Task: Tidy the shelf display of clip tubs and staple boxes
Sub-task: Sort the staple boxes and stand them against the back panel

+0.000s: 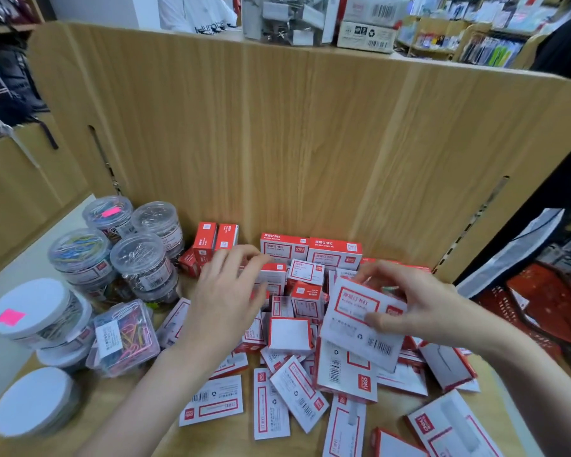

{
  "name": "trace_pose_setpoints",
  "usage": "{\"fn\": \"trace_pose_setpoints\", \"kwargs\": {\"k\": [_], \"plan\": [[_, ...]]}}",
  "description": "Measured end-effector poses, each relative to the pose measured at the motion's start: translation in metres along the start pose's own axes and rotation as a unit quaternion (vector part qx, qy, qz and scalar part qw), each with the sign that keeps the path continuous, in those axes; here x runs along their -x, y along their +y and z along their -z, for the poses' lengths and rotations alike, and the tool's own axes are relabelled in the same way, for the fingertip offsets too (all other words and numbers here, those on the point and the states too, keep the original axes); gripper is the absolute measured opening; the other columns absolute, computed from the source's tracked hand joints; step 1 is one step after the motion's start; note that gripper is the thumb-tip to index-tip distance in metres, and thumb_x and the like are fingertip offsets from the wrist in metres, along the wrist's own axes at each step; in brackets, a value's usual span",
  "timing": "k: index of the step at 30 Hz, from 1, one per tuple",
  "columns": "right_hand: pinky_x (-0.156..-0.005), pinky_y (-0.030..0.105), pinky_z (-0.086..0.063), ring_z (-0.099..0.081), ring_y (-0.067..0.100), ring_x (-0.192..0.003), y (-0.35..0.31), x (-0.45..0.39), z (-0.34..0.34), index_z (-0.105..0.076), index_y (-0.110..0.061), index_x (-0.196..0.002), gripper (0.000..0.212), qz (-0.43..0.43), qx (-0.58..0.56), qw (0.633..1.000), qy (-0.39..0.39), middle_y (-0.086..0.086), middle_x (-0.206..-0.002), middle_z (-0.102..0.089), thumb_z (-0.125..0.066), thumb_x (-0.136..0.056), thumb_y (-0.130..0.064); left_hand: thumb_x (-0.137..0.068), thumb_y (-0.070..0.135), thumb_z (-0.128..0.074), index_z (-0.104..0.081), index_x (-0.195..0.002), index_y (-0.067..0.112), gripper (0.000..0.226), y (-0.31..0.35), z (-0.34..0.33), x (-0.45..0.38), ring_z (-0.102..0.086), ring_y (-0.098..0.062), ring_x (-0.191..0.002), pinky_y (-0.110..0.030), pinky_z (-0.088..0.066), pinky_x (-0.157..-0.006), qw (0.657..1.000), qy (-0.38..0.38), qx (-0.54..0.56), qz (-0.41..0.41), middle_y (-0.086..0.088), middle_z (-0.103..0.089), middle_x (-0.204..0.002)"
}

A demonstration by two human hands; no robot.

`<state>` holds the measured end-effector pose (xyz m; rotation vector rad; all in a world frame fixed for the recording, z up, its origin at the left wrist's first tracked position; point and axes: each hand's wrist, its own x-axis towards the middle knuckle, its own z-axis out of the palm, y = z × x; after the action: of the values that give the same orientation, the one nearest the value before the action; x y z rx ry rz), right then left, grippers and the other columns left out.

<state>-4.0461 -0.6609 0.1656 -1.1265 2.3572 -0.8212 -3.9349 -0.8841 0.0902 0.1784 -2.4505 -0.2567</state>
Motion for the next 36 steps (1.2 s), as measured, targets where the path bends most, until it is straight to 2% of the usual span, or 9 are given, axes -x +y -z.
{"fn": "trace_pose_setpoints", "kwargs": {"k": [4,8,11,15,17,20,24,31,36], "plan": [[-0.075,0.032,-0.053,-0.064,0.007,-0.082,0.012,0.007,-0.014,-0.049,-0.032,-0.103,0.036,-0.004,-0.039,0.999,0.010,-0.008,-0.094,-0.062,-0.069,-0.076,-0.019,-0.080,0.033,-0.045,-0.064,-0.107,0.014,0.038,0.009,-0.010,-0.009,-0.045,-0.013,-0.100,-0.026,-0.029,-0.083,0.991,-0.080,0.059,-0.086,0.002,-0.064,-0.104],[-0.080,0.012,-0.042,-0.053,-0.002,-0.094,0.024,0.014,-0.022,-0.049,-0.031,-0.110,0.037,0.043,0.082,0.994,0.055,-0.017,-0.103,-0.056,-0.066,-0.079,-0.020,-0.070,0.029,-0.059,-0.065,-0.105,0.017,0.038,0.015,-0.021,-0.019,-0.042,-0.012,-0.096,-0.028,-0.025,-0.082,0.980,-0.132,0.025,-0.144,0.007,-0.066,-0.097],[-0.089,0.023,-0.043,-0.054,0.014,-0.102,0.032,0.017,-0.032,-0.053,-0.017,-0.121,0.043,0.055,0.181,0.976,0.107,-0.006,-0.111,-0.056,-0.053,-0.081,-0.032,-0.063,0.020,-0.073,-0.065,-0.104,0.016,0.042,0.019,-0.026,-0.021,-0.041,-0.014,-0.092,-0.030,-0.023,-0.080,0.977,-0.145,0.022,-0.154,0.008,-0.067,-0.093],[-0.069,0.039,-0.053,-0.060,0.027,-0.084,0.034,0.017,-0.037,-0.060,-0.011,-0.107,0.045,0.082,0.262,0.951,0.140,0.003,-0.099,-0.063,-0.044,-0.073,-0.036,-0.063,0.017,-0.080,-0.067,-0.103,0.016,0.042,0.020,-0.028,-0.020,-0.040,-0.013,-0.091,-0.029,-0.023,-0.080,0.976,-0.151,0.039,-0.152,0.007,-0.066,-0.089],[-0.074,0.038,-0.051,-0.059,0.027,-0.088,0.034,0.017,-0.036,-0.060,-0.011,-0.109,0.042,0.079,0.240,0.957,0.143,0.002,-0.101,-0.062,-0.049,-0.075,-0.034,-0.070,0.023,-0.074,-0.066,-0.104,0.016,0.036,0.020,-0.027,-0.019,-0.040,-0.012,-0.092,-0.028,-0.025,-0.082,0.977,-0.144,0.053,-0.149,0.006,-0.066,-0.092],[-0.084,0.022,-0.041,-0.055,0.021,-0.096,0.027,0.016,-0.028,-0.060,-0.013,-0.109,0.039,0.065,0.176,0.972,0.140,-0.002,-0.105,-0.060,-0.055,-0.076,-0.032,-0.083,0.037,-0.050,-0.062,-0.112,0.015,0.039,0.022,-0.013,-0.019,-0.042,-0.010,-0.097,-0.026,-0.034,-0.084,0.982,-0.114,0.120,-0.090,0.004,-0.062,-0.102],[-0.076,0.019,-0.034,-0.054,0.020,-0.091,0.010,-0.008,-0.019,-0.062,-0.013,-0.104,0.031,0.103,0.178,0.969,0.138,-0.004,-0.097,-0.059,-0.054,-0.079,-0.031,-0.084,0.039,-0.049,-0.058,-0.114,0.014,0.040,0.019,0.016,-0.018,-0.043,-0.007,-0.095,-0.015,-0.031,-0.082,0.987,-0.022,0.159,0.007,0.012,-0.051,-0.101],[-0.092,0.037,-0.042,-0.048,0.027,-0.114,-0.010,-0.082,-0.043,-0.049,-0.010,-0.124,0.038,0.076,0.305,0.949,-0.009,0.010,-0.122,-0.051,-0.053,-0.087,-0.020,-0.081,0.041,-0.048,-0.056,-0.109,0.017,0.038,-0.008,0.047,-0.006,-0.053,-0.021,-0.091,-0.041,-0.048,-0.080,0.981,0.048,0.137,0.126,0.008,-0.052,-0.096],[-0.087,0.039,-0.046,-0.049,0.029,-0.108,-0.014,-0.097,-0.056,-0.045,-0.010,-0.124,0.039,0.093,0.320,0.943,-0.007,0.013,-0.117,-0.052,-0.054,-0.087,-0.016,-0.082,0.022,-0.066,-0.051,-0.100,0.021,0.024,-0.015,0.056,0.010,-0.052,-0.016,-0.083,-0.019,-0.036,-0.069,0.976,0.061,0.100,0.186,0.007,-0.053,-0.090]]}}
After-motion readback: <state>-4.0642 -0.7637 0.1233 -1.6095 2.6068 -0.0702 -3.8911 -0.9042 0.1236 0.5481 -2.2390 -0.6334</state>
